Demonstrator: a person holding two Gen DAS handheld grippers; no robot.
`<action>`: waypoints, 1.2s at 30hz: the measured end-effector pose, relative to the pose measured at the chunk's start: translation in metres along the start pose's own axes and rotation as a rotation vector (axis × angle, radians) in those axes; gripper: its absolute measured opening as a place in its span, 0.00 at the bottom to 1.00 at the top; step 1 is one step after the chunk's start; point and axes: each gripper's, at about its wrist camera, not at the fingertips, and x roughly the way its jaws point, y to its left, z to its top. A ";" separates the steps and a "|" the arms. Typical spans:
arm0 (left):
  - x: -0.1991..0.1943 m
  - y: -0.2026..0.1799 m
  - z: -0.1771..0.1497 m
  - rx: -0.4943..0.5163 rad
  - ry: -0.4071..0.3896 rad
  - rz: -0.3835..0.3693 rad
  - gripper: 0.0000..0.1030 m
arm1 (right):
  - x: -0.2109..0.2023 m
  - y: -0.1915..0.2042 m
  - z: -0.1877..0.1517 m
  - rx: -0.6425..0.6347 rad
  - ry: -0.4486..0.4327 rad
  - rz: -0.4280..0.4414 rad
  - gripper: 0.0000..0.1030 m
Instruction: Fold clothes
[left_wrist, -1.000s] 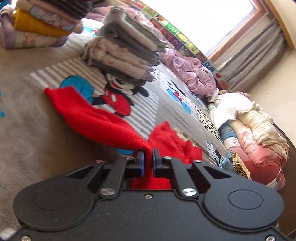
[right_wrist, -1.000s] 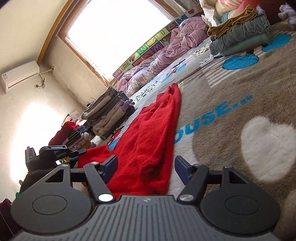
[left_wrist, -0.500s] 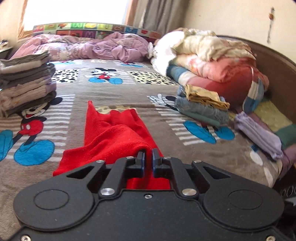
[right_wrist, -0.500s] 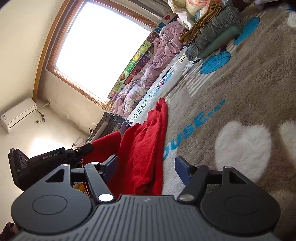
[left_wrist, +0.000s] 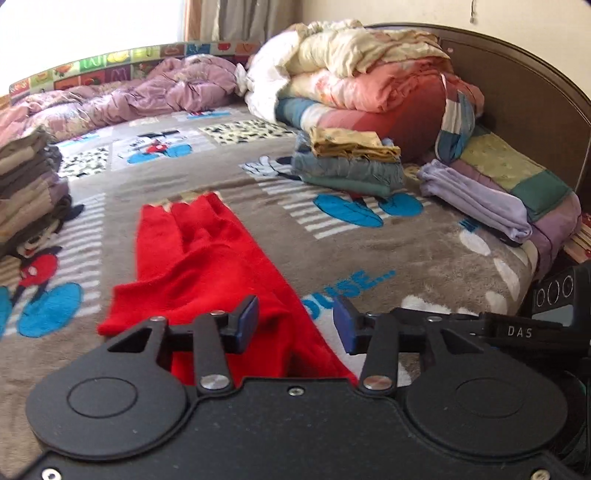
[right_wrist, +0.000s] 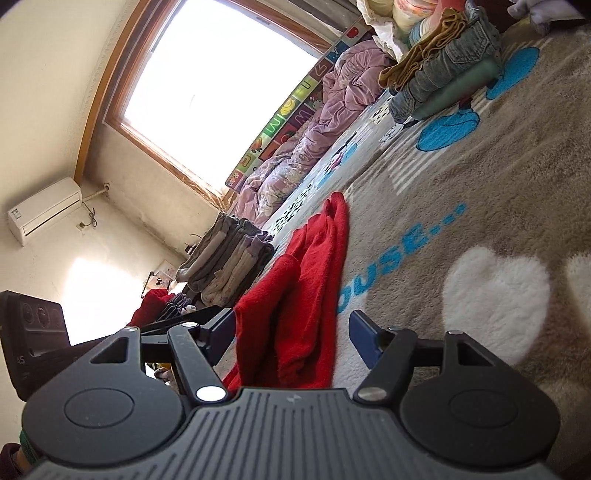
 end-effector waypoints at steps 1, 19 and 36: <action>-0.013 0.011 0.003 -0.029 -0.020 0.029 0.42 | 0.001 0.003 -0.001 -0.011 0.005 0.003 0.66; -0.006 0.070 -0.049 -0.250 0.098 0.197 0.17 | 0.032 0.066 -0.022 -0.327 0.086 0.009 0.54; 0.012 0.095 -0.060 -0.390 0.067 0.053 0.20 | 0.036 0.043 -0.004 -0.231 -0.017 -0.073 0.54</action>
